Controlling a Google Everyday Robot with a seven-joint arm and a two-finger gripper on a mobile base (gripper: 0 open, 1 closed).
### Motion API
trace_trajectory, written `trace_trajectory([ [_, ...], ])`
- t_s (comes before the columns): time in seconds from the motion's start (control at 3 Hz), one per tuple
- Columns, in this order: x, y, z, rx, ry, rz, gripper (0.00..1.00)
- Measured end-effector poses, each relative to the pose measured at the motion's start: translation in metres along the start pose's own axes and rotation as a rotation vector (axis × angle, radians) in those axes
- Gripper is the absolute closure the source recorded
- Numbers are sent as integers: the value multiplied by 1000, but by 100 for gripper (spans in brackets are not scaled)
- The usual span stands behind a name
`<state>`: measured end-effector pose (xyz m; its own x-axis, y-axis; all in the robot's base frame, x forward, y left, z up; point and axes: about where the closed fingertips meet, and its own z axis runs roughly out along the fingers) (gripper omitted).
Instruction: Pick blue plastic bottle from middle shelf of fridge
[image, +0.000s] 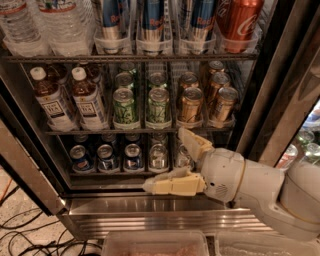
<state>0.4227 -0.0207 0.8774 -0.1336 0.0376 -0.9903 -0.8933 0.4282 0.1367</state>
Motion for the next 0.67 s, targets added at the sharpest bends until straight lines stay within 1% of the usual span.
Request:
trace_trajectory([
  [0.33, -18, -11, 19, 90, -122, -55, 0],
  [0.67, -38, 6, 56, 132, -142, -202, 0],
])
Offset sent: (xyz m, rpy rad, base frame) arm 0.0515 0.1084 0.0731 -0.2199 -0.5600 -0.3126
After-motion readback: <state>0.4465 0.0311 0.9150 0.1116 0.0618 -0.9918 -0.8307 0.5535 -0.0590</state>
